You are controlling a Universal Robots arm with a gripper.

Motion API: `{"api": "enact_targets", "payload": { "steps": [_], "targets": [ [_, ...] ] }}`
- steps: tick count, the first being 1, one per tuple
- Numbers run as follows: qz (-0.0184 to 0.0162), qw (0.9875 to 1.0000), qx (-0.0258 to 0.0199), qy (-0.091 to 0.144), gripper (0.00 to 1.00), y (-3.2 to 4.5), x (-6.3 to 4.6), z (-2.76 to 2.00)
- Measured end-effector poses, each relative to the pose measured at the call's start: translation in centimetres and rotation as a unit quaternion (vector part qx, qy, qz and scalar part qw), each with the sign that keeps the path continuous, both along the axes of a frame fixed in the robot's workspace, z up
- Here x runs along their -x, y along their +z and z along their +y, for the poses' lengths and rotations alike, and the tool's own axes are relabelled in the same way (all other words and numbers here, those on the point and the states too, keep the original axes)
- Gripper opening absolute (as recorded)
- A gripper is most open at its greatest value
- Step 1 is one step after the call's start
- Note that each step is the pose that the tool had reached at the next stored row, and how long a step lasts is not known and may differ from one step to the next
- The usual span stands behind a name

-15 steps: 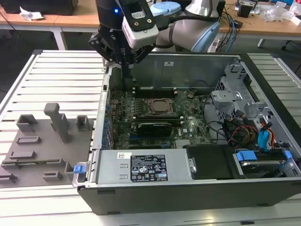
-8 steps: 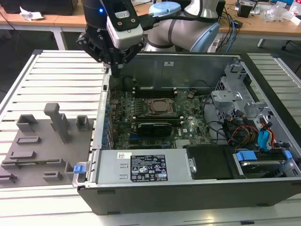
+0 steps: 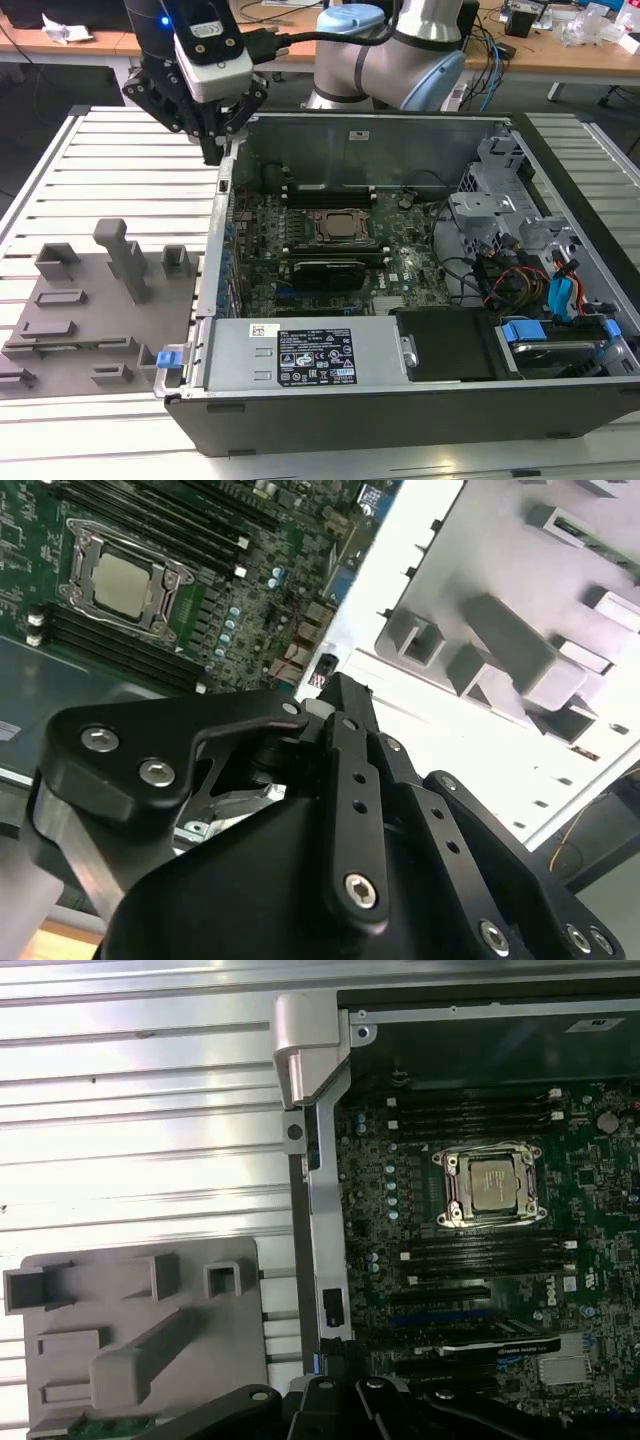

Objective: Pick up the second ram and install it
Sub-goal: 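Reach for the second ram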

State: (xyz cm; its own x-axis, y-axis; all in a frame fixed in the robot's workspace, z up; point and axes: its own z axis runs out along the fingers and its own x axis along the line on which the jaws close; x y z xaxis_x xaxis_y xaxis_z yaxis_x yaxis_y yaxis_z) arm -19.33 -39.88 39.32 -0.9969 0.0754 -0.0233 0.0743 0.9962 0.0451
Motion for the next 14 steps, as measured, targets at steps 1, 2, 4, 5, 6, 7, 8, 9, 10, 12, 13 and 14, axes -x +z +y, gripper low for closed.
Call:
{"api": "enact_targets", "payload": {
  "steps": [1,2,4,5,6,7,8,9,10,12,13,14],
  "targets": [
    [0.0,1.0,0.0,0.0,0.11,0.0,0.2,0.0],
    [0.0,1.0,0.0,0.0,0.11,0.0,0.4,0.0],
    [0.0,1.0,0.0,0.0,0.11,0.0,1.0,0.0],
    [0.0,1.0,0.0,0.0,0.11,0.0,1.3,0.0],
    [0.0,1.0,0.0,0.0,0.11,0.0,1.6,0.0],
    [0.0,1.0,0.0,0.0,0.11,0.0,1.9,0.0],
    [0.0,1.0,0.0,0.0,0.11,0.0,2.0,0.0],
    [0.0,1.0,0.0,0.0,0.11,-0.01,2.2,0.0],
    [0.0,1.0,0.0,0.0,0.11,-0.01,2.4,0.0],
    [0.0,1.0,0.0,0.0,0.11,-0.03,3.8,0.0],
    [0.0,1.0,0.0,0.0,0.11,-0.02,4.1,0.0],
    [0.0,1.0,0.0,0.0,0.11,-0.03,4.4,0.0]
  ]
}}
